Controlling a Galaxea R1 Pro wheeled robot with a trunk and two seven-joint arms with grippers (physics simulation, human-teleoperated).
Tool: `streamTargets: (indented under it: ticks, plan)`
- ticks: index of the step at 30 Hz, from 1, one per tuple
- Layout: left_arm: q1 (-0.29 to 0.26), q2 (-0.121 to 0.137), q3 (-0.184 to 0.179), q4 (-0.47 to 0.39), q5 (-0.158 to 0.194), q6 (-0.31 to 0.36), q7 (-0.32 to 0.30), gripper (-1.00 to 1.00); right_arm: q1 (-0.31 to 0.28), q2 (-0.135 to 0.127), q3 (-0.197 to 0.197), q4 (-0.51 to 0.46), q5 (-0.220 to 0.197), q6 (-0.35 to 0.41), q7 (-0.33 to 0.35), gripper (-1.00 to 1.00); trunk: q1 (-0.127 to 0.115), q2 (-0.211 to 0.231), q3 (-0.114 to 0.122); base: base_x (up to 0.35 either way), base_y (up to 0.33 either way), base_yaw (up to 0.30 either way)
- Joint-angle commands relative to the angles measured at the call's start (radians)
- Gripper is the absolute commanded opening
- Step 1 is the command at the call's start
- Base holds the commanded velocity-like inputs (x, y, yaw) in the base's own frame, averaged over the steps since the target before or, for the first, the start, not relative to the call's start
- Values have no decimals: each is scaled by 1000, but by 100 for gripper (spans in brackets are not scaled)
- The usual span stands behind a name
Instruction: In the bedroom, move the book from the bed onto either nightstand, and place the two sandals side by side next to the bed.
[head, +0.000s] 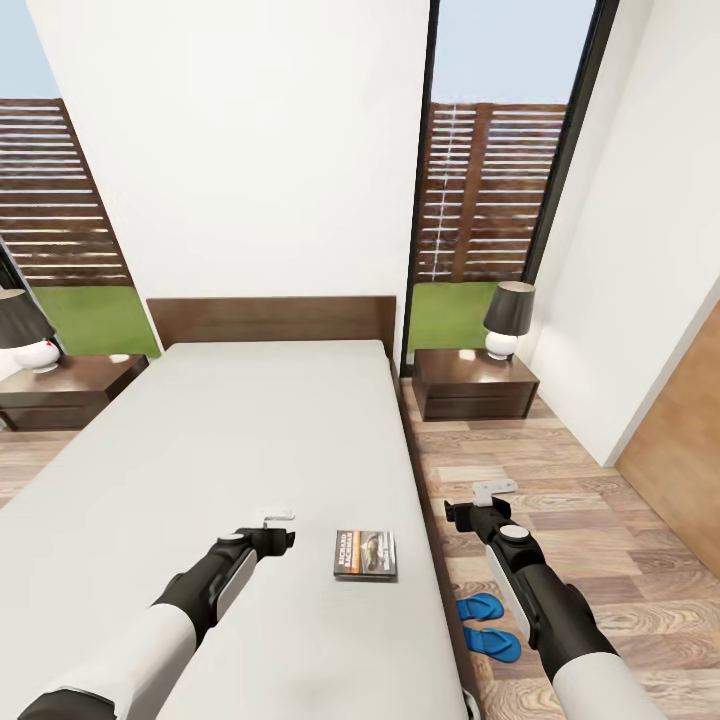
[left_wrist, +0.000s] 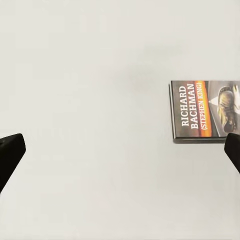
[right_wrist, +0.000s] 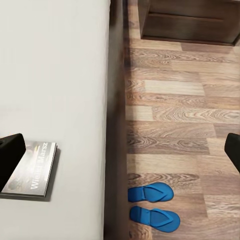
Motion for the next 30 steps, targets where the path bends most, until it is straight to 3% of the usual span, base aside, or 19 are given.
streamTargets:
  ticks: [1,18,23,30]
  plan:
    - [-1,1,-6,-3,10,5,6,100,-1,-1,4,-2,2,6,-5,100,1,-2,-2,0,0,0]
    - [-1,-11,-6,18,8,5,13,100,-1,-4,3,0,1,6,-7,100,1,-2,-2,0,0,0]
    - [-3,-19,-6,79,11,-7,14,100,-1,-3,2,0,1,7,-7,100,1,-2,-2,0,0,0]
    - [-11,-29,-5,155,11,-76,14,100,-1,-3,3,2,0,7,-7,100,1,-2,-2,0,0,0]
